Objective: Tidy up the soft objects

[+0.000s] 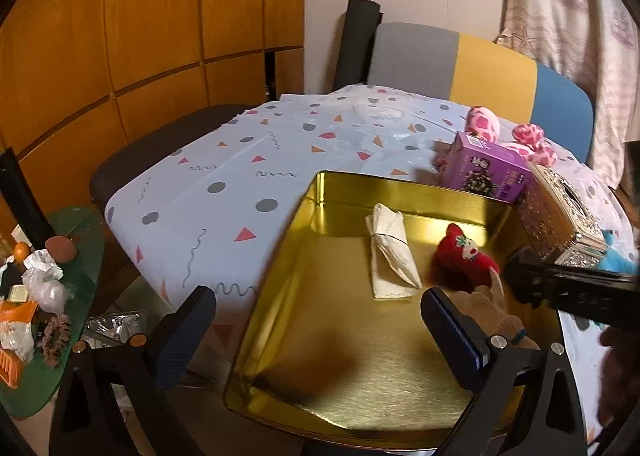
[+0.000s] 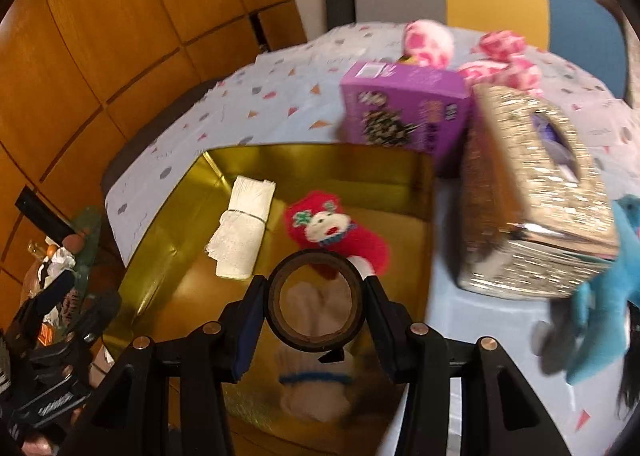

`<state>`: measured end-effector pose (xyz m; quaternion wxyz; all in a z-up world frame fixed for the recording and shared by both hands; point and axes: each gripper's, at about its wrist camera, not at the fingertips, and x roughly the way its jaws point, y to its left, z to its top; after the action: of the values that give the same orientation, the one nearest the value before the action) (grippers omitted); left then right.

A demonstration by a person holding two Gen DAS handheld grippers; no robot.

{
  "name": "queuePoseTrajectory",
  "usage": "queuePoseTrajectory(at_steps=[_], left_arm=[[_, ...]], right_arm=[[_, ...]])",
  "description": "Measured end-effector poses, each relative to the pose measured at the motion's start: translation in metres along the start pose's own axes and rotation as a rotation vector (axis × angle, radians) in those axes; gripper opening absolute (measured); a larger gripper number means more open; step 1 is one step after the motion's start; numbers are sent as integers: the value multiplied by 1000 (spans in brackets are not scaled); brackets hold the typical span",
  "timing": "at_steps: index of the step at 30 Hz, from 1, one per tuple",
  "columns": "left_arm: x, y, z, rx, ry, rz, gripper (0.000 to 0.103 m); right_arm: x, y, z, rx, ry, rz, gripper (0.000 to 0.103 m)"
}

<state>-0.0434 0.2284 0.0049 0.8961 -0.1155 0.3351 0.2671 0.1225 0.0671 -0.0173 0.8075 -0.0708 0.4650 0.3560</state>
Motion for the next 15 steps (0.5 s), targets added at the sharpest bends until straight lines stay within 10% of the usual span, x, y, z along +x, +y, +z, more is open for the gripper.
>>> queuePoseTrajectory(at_steps=[15], left_arm=[[4, 10, 3, -26, 8, 12, 103]], right_arm=[[81, 21, 15, -63, 138, -76, 49]])
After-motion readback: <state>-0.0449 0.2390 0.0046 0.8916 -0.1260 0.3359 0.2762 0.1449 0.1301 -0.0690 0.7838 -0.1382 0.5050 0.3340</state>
